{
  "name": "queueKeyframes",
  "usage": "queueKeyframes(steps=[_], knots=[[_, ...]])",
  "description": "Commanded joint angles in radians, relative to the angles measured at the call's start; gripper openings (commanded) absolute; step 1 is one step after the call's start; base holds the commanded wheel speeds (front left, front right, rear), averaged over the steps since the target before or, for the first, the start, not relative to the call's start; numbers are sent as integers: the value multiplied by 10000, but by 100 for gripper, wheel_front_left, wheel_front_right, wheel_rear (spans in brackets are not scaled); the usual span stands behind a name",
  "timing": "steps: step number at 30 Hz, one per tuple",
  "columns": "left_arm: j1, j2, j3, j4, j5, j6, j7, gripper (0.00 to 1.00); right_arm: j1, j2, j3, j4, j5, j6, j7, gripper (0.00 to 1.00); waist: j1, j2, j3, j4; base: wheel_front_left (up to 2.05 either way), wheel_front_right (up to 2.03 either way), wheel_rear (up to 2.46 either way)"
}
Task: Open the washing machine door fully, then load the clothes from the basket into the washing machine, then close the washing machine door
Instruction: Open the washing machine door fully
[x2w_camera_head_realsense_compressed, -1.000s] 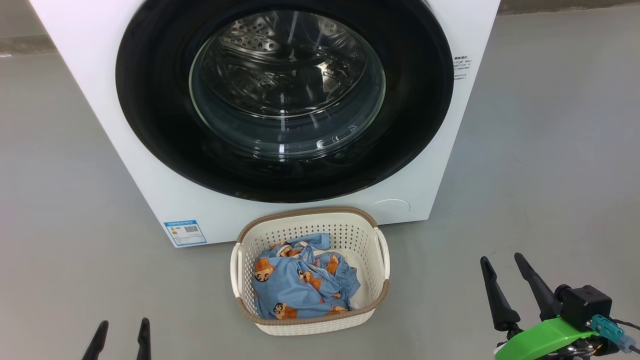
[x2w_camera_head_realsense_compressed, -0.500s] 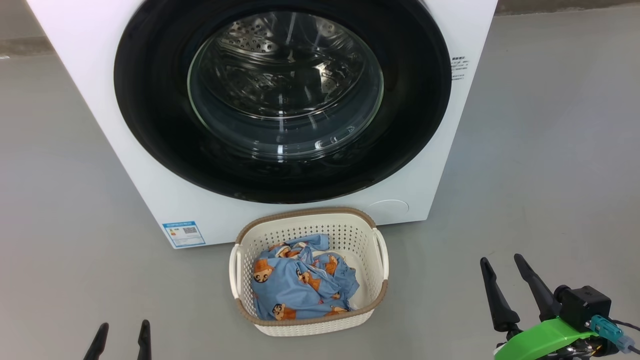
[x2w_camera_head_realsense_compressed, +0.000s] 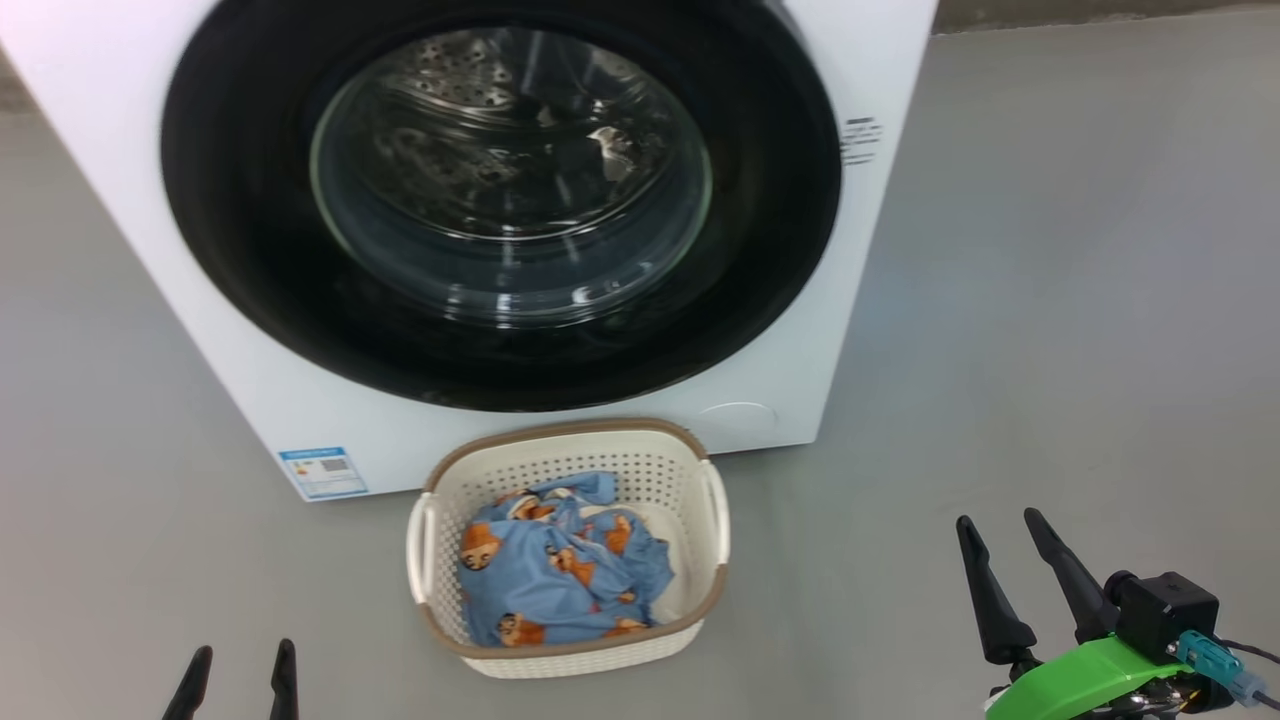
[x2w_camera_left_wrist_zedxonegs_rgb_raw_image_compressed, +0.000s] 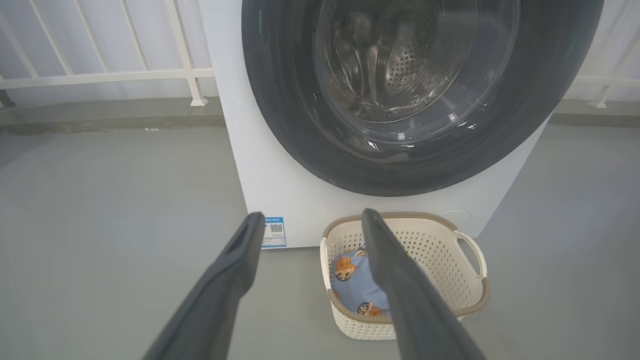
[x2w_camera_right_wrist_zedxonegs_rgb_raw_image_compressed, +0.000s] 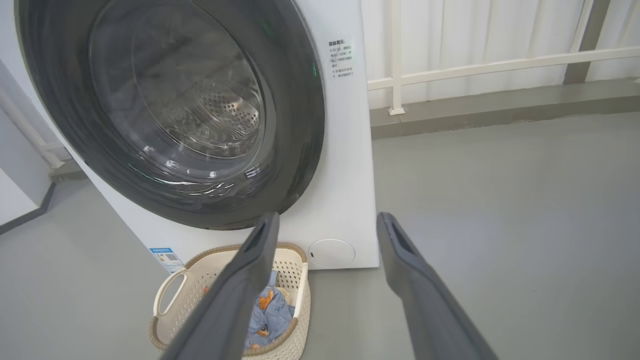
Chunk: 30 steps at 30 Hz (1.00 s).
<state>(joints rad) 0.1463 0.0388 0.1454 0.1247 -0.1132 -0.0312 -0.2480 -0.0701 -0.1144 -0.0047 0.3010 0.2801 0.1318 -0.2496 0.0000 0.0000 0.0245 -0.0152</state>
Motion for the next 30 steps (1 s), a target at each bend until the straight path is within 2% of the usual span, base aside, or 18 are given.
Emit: queueKeyframes(steps=[1, 16, 30], knots=[[-206, 114, 334, -242, -38, -33, -138, 100, -249, -53, 276, -241, -125, -11, -122, 100, 0, 0, 6, 1, 123, 123, -246], [-217, 114, 419, -411, -320, -30, -138, 100, -226, -18, 336, -195, -46, -11, -122, 100, 0, 0, 8, -1, 110, 110, -219], [-200, 114, 379, -328, -479, -62, -138, 100, -217, -23, 391, -212, 7, -11, -122, 100, 0, 0, -26, 8, 20, 20, -40]])
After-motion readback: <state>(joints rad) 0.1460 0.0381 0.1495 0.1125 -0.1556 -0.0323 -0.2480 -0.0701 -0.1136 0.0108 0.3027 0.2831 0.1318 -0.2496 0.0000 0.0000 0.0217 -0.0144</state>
